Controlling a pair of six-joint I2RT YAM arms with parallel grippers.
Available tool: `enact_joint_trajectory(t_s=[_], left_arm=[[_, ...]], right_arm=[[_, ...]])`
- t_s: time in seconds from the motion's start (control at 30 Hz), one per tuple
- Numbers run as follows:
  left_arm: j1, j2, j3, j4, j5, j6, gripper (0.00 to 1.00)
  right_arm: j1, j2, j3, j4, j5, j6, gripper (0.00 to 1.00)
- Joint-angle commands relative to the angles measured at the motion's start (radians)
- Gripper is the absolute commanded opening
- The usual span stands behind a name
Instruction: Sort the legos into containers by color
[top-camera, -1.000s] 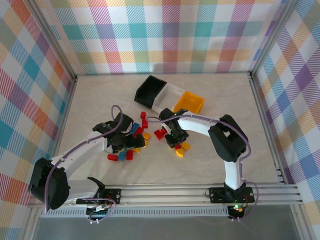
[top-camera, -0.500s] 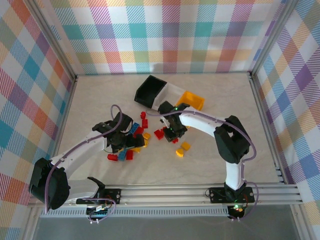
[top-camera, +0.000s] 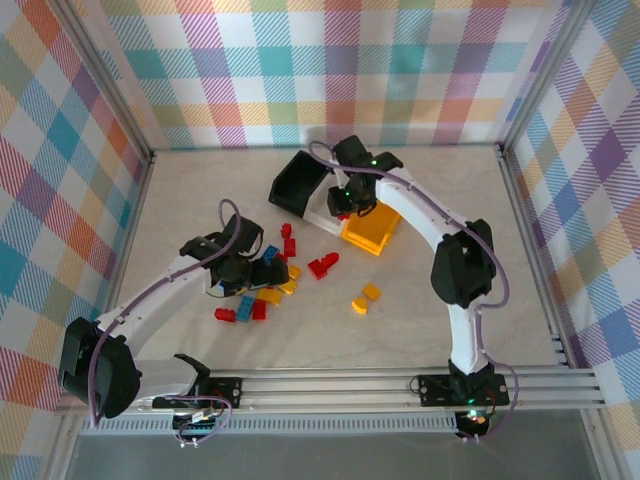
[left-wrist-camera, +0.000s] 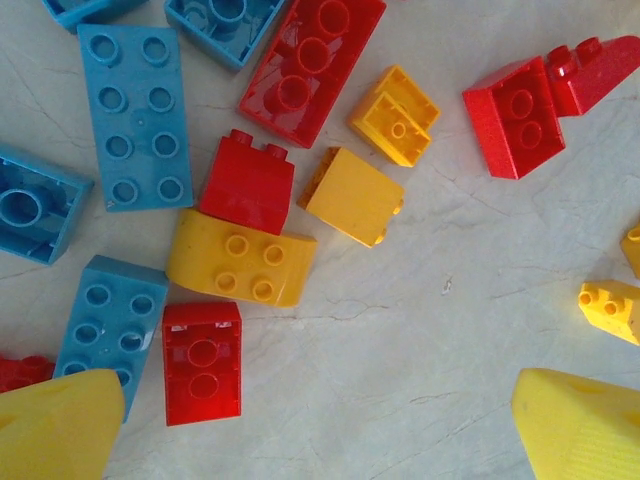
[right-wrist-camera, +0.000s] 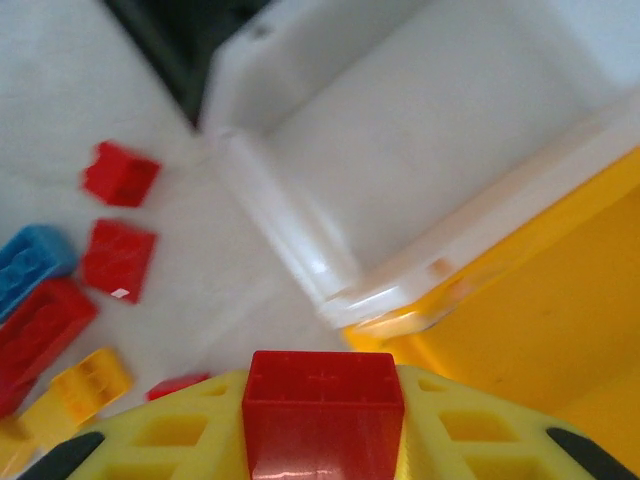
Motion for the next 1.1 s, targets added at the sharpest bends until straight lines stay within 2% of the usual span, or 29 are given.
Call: enact_joint_trajectory(t_s=[0.0, 0.4, 0.53, 0.7, 0.83, 0.93, 1.07], left_arm=[[0.015, 0.009, 0.037, -0.048, 0.009, 0.022, 1.00], [0.020, -0.004, 0.050, -0.082, 0.003, 0.034, 1.00], [0.021, -0.009, 0.038, -0.080, 0.001, 0.031, 1.00], [0.023, 0.002, 0.030, -0.056, 0.010, 0.022, 1.00], [0.022, 0.017, 0.038, -0.042, 0.015, 0.023, 1.00], [0.022, 0.029, 0.044, -0.030, 0.017, 0.022, 1.00], [0.022, 0.049, 0.044, -0.005, 0.018, 0.013, 1.00]], right_arm=[[-0.057, 0.074, 0.039, -0.058, 0.020, 0.015, 0.36], [-0.128, 0.174, 0.016, -0.021, 0.027, 0.015, 0.37], [-0.137, 0.175, 0.004, -0.014, 0.019, 0.018, 0.44], [-0.141, 0.163, -0.002, -0.011, 0.018, 0.009, 0.46], [-0.142, 0.114, -0.012, -0.018, -0.002, 0.019, 0.46], [-0.134, 0.014, -0.076, 0.031, -0.074, 0.054, 0.48], [-0.068, -0.075, -0.133, -0.007, -0.095, 0.045, 0.53]])
